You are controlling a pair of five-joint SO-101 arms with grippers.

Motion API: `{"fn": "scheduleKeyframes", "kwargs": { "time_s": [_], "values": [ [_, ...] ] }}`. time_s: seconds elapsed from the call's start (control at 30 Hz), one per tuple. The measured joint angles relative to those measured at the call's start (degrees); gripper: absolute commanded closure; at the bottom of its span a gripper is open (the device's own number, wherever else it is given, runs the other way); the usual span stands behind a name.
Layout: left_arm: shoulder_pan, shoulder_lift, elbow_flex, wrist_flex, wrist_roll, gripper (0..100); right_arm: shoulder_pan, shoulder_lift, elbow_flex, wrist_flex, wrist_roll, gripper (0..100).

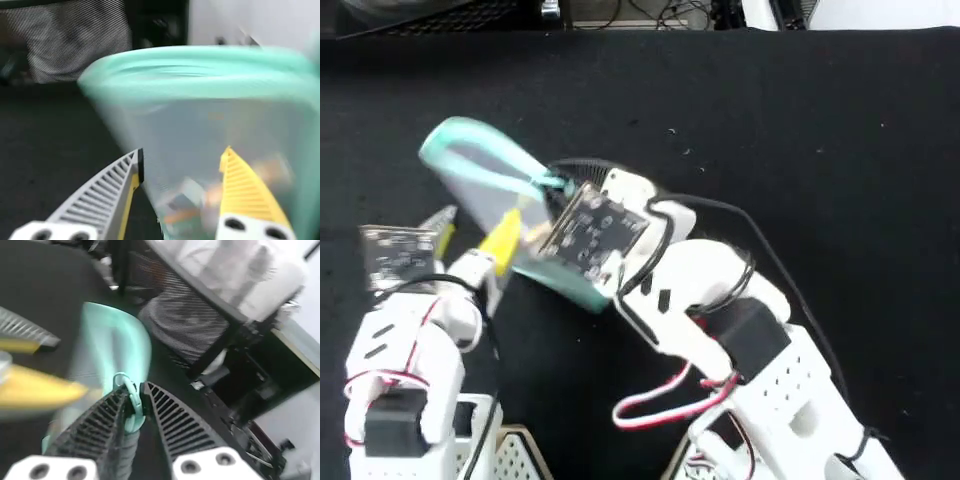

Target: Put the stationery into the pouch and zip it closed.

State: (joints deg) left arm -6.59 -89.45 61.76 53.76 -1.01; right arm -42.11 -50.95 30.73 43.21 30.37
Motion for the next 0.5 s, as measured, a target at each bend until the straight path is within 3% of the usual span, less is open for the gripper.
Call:
{"fn": "scheduleKeyframes", "kwargs": {
  "time_s": [0.2,0.3,0.5],
  "values": [
    [-7.91,0.00,3.43,-8.97,8.44,74,-10.64,-0.18,-1.49,6.07,7.30,98.5],
    [-8.70,0.09,3.52,-9.32,9.23,74,-11.69,-0.18,-1.49,6.15,8.00,98.5],
    [-8.97,0.44,-3.52,1.93,7.12,74,-9.67,-0.09,-1.49,3.69,6.33,98.5]
  ]
}}
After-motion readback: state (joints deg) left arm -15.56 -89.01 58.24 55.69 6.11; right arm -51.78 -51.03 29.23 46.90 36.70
